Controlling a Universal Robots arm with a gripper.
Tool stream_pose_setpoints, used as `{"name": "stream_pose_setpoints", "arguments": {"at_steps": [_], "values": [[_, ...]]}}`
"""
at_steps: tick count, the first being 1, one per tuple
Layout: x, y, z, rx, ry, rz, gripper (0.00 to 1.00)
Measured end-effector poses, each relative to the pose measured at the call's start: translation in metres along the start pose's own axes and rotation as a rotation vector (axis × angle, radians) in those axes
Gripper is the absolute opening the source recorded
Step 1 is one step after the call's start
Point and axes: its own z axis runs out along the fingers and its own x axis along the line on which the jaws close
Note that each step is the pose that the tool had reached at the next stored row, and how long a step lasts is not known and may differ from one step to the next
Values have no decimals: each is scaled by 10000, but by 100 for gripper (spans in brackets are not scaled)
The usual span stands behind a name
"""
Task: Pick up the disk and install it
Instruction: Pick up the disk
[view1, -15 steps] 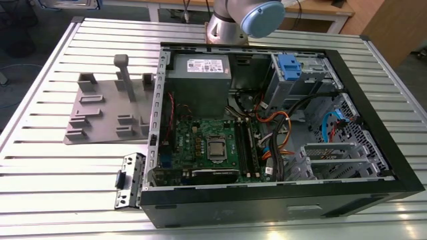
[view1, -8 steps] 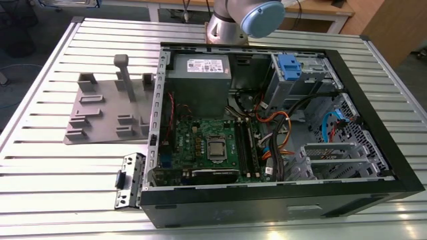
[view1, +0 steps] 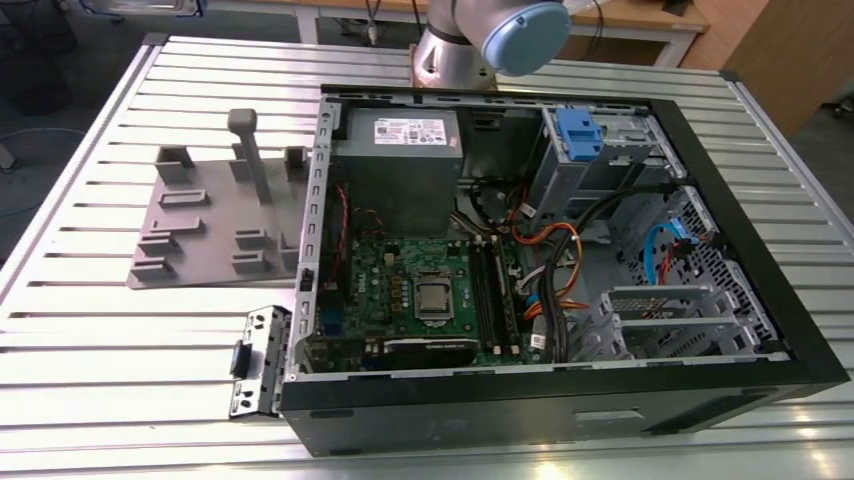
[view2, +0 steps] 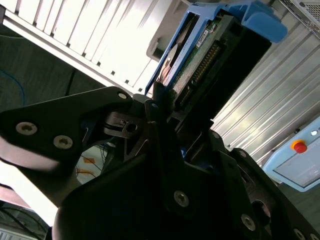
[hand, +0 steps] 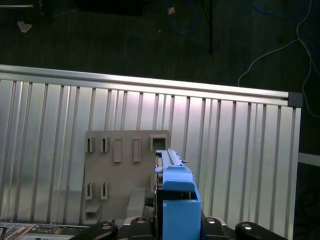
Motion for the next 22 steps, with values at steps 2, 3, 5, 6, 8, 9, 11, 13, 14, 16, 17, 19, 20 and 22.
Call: {"name": "stream_pose_setpoints", "arguments": {"at_steps": [2,3,5,6,8,9,11,13,14,16,17,19,20,22], "values": [[15,-25,-1,-1,7,0,36],[23,-38,-2,-2,11,0,36],[37,-60,-3,-3,22,0,36],[43,-72,-3,-4,27,1,36],[58,-92,-4,-5,36,1,36],[64,-103,-5,-6,40,2,36],[78,-127,-6,-7,48,1,36],[90,-152,-7,-8,53,1,36],[96,-166,-8,-9,56,2,36],[107,-195,-8,-10,59,2,36],[111,-210,-9,-12,61,2,36],[120,-238,-10,-12,63,2,36],[124,-252,-10,-12,64,2,36],[132,-283,-11,-15,65,3,36]]}}
